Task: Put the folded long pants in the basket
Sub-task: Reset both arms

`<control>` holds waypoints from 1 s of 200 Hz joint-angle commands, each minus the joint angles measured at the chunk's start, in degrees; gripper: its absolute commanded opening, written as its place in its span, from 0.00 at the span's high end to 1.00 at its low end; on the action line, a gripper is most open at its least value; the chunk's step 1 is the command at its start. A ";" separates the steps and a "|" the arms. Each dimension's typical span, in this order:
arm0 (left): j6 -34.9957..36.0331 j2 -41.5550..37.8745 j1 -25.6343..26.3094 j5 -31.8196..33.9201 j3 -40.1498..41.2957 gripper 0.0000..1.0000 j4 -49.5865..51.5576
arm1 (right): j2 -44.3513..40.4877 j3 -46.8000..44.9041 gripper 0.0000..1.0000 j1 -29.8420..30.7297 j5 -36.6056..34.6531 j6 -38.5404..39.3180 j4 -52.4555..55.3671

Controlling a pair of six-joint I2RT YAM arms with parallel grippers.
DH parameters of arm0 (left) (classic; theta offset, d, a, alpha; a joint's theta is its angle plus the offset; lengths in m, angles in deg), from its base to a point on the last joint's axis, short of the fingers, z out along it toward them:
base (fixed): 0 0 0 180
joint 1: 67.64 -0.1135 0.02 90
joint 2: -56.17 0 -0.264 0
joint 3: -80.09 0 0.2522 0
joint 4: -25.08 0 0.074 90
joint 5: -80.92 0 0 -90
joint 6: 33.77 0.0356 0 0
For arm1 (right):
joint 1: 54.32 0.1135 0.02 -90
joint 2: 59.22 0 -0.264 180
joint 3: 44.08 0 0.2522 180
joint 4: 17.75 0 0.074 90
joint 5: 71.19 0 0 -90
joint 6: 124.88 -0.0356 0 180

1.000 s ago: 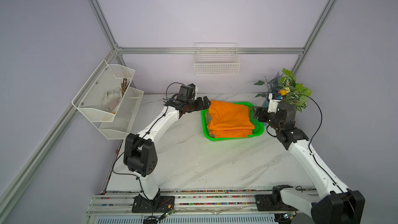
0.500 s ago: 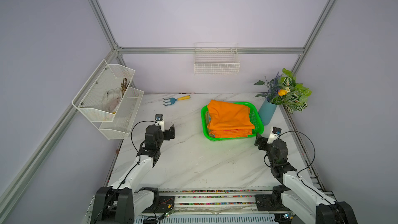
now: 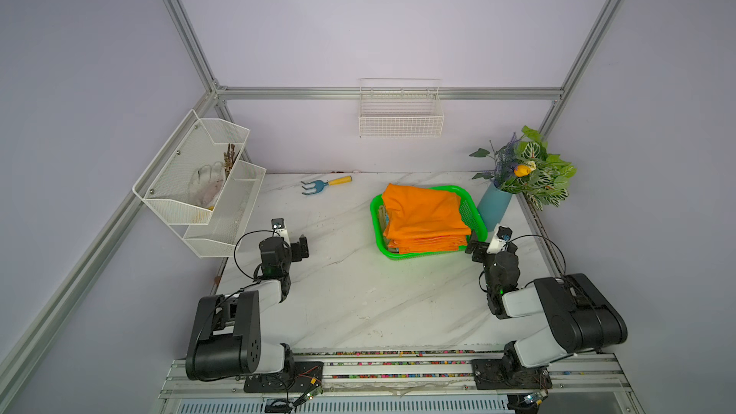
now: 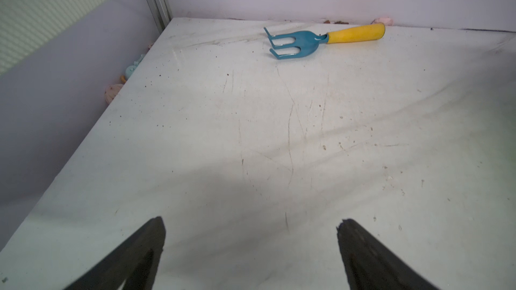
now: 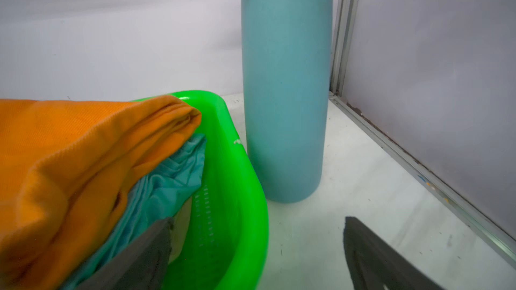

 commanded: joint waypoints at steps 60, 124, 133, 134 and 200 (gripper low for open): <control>2.69 -3.16 -1.62 4.10 4.06 0.00 -9.64 | 1.33 2.98 0.00 -0.31 -2.51 1.02 2.00; -1.86 -2.09 0.07 -9.38 2.24 0.00 -7.32 | 1.36 2.94 0.00 -0.29 -2.52 1.07 1.99; 1.26 -0.78 1.65 -5.89 2.12 0.00 -9.95 | 1.36 2.96 0.00 -0.29 -2.54 1.07 1.95; 1.26 -0.54 1.77 -5.37 2.30 0.00 -10.79 | 1.36 2.95 0.00 -0.29 -2.61 1.05 1.95; 2.56 9.08 3.15 -3.72 5.44 0.00 -24.86 | 1.34 2.96 0.00 -0.29 -2.59 1.11 1.99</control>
